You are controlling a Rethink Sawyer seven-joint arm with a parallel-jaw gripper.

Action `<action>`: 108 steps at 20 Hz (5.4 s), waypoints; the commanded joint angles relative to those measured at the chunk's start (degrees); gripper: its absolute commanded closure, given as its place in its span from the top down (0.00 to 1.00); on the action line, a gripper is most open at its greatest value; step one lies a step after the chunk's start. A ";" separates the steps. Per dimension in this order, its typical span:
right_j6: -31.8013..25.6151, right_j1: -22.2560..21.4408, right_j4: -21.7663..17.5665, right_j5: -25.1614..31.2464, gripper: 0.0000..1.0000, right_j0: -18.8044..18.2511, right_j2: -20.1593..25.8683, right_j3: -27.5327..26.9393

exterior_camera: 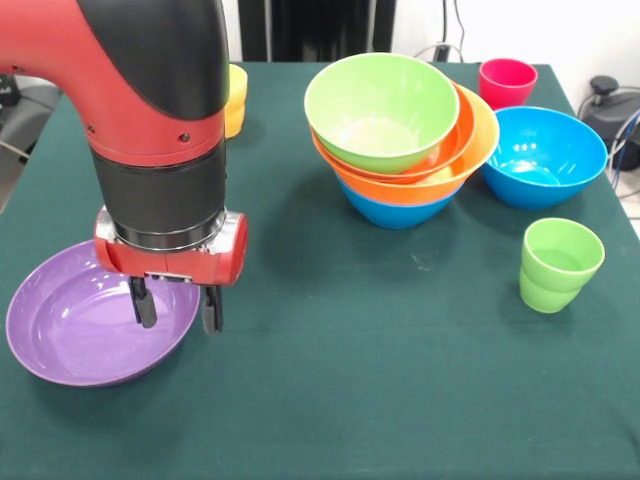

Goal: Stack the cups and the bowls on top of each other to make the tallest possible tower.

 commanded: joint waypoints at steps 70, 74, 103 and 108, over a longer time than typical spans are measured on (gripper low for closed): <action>-2.07 -1.27 6.60 2.11 0.00 2.20 -5.54 5.53; -2.19 -1.48 7.08 1.46 0.00 2.13 -6.05 6.12; 6.02 -2.39 10.92 -4.20 1.00 5.51 -8.03 10.87; 7.55 -1.36 11.77 -4.90 1.00 6.95 -8.70 9.74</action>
